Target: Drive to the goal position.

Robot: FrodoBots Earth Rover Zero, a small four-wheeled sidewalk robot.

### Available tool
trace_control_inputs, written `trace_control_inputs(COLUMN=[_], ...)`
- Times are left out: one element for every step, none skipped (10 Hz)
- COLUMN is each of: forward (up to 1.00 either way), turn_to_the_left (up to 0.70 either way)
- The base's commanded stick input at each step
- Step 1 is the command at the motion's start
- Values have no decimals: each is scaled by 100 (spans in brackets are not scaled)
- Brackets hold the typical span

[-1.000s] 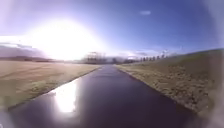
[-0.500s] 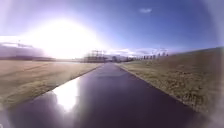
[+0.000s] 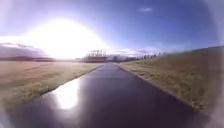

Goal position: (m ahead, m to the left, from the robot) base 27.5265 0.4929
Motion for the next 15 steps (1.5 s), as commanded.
trace_control_inputs(forward=[100, 100, 100, 100, 100, 100, 100, 100, 100, 100, 100, 100, 100, 100, 100], turn_to_the_left=[-3, -8, -16, -22, 0, 0, 0, 0, 0, 0, 0, 0, 0, 0, 0])
